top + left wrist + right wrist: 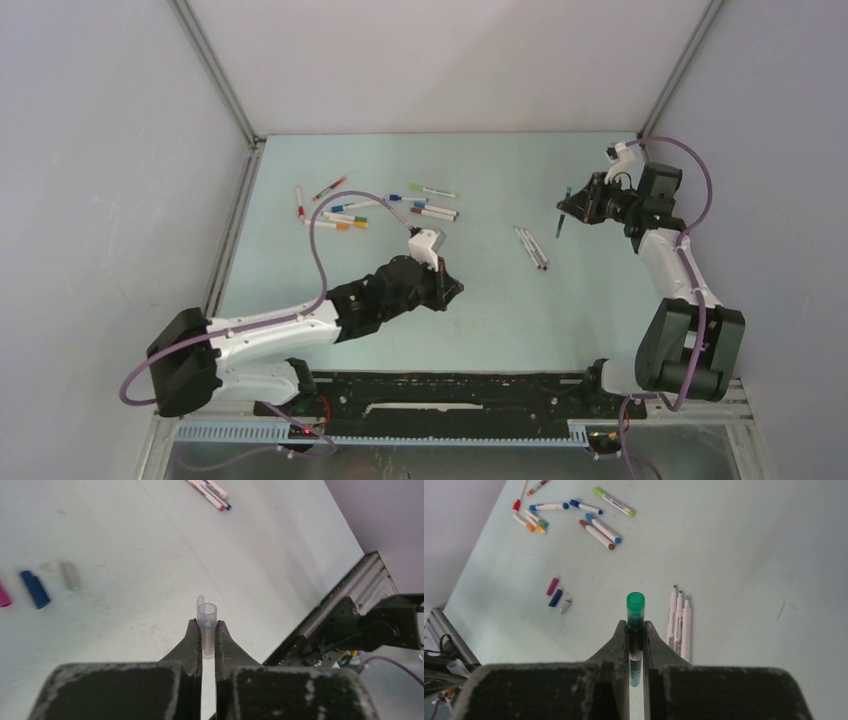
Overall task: Open the pen caps
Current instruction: Open the pen cap from the pen, then place the pen at the center of the board.
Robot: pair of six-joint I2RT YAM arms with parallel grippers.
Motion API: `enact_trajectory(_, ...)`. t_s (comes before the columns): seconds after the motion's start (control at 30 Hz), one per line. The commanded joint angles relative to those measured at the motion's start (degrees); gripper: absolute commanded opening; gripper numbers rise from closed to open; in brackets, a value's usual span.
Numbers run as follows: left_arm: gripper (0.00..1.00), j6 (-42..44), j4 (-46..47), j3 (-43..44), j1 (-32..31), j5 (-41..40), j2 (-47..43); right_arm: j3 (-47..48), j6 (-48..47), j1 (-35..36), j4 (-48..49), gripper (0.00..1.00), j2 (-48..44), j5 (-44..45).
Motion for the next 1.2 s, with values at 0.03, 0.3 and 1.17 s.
enact_trajectory(0.03, 0.0, 1.2, -1.3, -3.9, 0.2, -9.6, -5.2, 2.0, -6.4, -0.2, -3.4, 0.01, 2.7, 4.5)
enact_trajectory(0.3, 0.0, -0.1, -2.4, -6.5, 0.2, -12.6, -7.6, 6.4, -10.5, 0.5, -10.5, 0.02, 10.1, 9.0)
enact_trajectory(1.17, 0.0, -1.2, -1.8, -8.3, 0.2, -13.2, -7.6, 16.6, -14.8, 5.4, -23.3, 0.08, 25.9, 19.8)
